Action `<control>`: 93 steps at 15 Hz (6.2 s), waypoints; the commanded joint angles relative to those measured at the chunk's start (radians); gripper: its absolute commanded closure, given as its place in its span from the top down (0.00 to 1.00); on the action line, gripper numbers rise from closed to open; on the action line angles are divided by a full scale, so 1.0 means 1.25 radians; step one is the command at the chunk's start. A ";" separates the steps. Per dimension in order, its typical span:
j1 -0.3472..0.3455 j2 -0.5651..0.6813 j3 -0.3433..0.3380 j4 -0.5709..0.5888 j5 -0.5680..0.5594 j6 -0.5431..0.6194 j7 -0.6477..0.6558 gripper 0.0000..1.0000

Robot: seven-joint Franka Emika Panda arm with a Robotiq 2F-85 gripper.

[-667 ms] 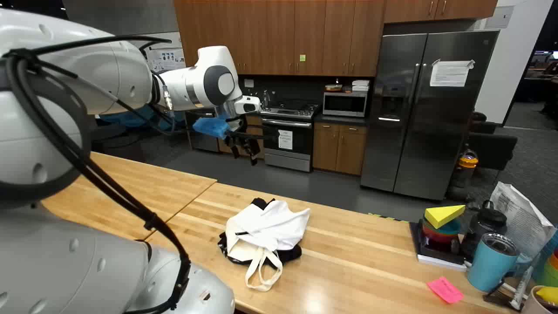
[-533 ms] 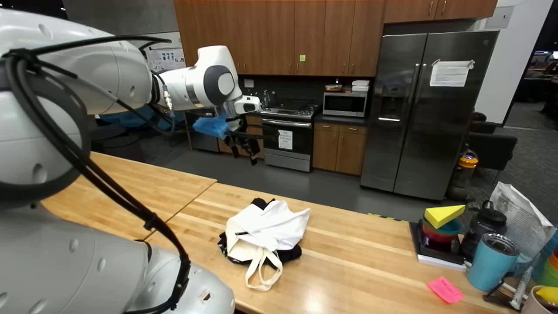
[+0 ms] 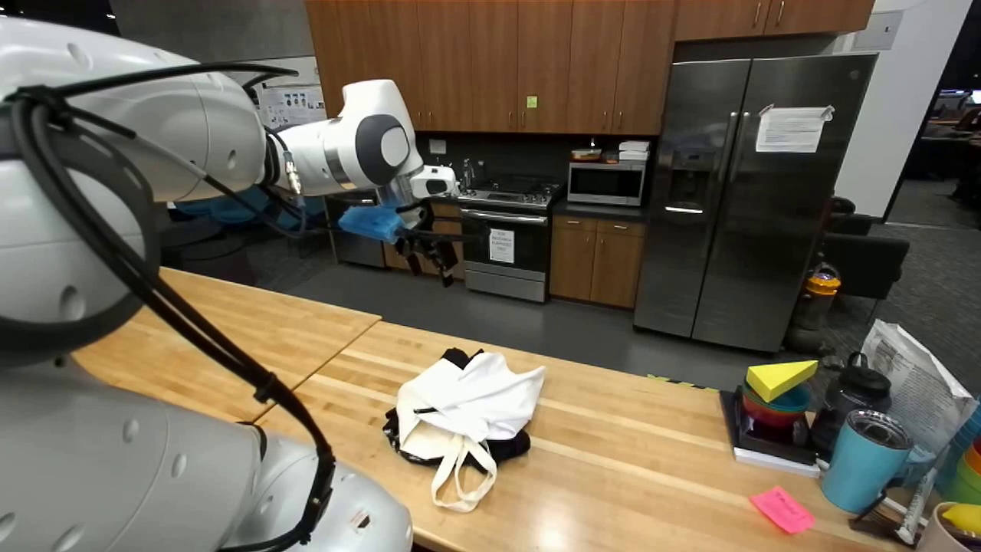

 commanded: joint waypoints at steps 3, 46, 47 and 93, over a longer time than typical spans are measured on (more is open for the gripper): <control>0.011 0.075 0.020 0.057 -0.036 0.041 0.005 1.00; 0.122 0.516 -0.057 0.262 -0.143 0.097 0.076 1.00; 0.124 0.520 -0.059 0.261 -0.140 0.102 0.075 1.00; 0.196 0.663 -0.100 0.317 -0.218 0.062 0.223 1.00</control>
